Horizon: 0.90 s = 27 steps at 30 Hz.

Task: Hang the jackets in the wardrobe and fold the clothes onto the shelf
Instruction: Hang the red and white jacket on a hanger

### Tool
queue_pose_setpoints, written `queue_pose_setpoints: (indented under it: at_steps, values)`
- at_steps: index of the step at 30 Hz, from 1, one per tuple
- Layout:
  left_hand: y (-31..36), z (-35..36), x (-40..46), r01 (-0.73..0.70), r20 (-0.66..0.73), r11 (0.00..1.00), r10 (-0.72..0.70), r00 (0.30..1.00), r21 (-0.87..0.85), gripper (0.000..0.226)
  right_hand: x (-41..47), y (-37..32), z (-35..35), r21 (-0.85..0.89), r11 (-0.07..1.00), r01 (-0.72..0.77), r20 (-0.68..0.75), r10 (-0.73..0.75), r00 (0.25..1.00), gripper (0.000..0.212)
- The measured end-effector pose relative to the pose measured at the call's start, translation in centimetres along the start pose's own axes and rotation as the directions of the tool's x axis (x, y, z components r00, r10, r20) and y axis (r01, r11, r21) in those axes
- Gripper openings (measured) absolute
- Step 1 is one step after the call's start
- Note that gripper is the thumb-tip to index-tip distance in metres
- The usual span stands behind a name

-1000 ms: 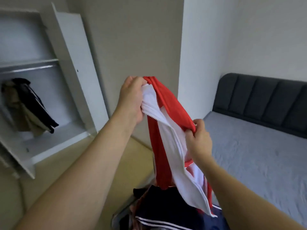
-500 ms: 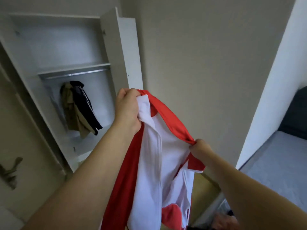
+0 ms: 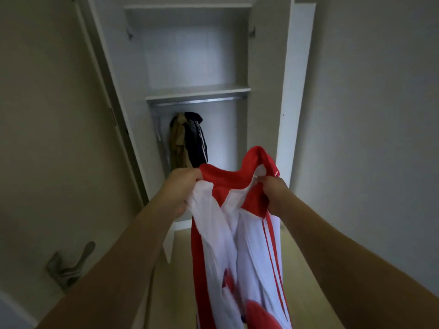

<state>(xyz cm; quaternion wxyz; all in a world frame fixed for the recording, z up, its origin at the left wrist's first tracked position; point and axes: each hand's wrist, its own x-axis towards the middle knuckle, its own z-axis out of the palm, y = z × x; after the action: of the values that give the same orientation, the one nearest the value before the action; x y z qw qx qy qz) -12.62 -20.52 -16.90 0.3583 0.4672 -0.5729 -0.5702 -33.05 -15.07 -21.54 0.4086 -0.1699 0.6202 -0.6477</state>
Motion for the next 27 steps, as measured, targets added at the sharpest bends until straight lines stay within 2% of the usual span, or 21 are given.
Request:
queue_pose_setpoints:
  at_steps: [5,7,10,15,18,21,23,26,27]
  values:
    - [-1.6,-2.3,13.8,0.086,0.098,0.993,-0.093,0.991,0.075,0.010,12.3,-2.0,7.5,-0.159,0.963,0.215,-0.119,-0.235,0.965,0.016]
    - [-1.7,-2.9,18.6,0.155,0.155,0.982,-0.170,0.973,0.104,0.017,16.5,-3.4,9.9,-0.158,0.964,0.214,-0.169,-0.240,0.956,0.020]
    - [-1.3,-2.7,25.9,0.200,0.199,0.970,-0.225,0.954,0.139,0.028,22.9,-5.9,12.8,-0.105,0.985,0.139,-0.239,-0.161,0.958,0.024]
    - [-0.6,-1.4,37.9,0.234,0.222,0.929,-0.302,0.927,0.287,0.037,34.2,-9.1,17.3,-0.173,0.967,0.185,-0.213,-0.220,0.952,0.018]
    - [-0.4,-1.6,46.0,0.231,0.193,0.877,-0.335,0.922,0.420,0.044,41.4,-11.0,20.3,-0.217,0.940,0.262,-0.116,-0.291,0.949,0.022]
    - [-0.2,-2.1,53.6,0.249,0.142,0.801,-0.380,0.914,0.545,0.038,48.7,-12.4,23.9,-0.253,0.932,0.261,-0.036,-0.278,0.960,0.028]
    - [0.7,-2.8,58.3,0.315,0.096,0.742,-0.453,0.886,0.592,0.033,52.4,-13.7,26.8,-0.296,0.924,0.242,0.028,-0.245,0.969,0.031]
    - [2.0,-4.2,65.3,0.351,0.021,0.715,-0.455,0.890,0.605,0.019,58.2,-15.3,30.8,-0.488,0.818,0.304,0.139,-0.272,0.952,0.033]
    - [2.8,-4.8,67.2,0.362,-0.020,0.704,-0.443,0.896,0.611,0.021,59.2,-16.0,32.1,-0.579,0.772,0.263,0.121,-0.237,0.964,0.032]
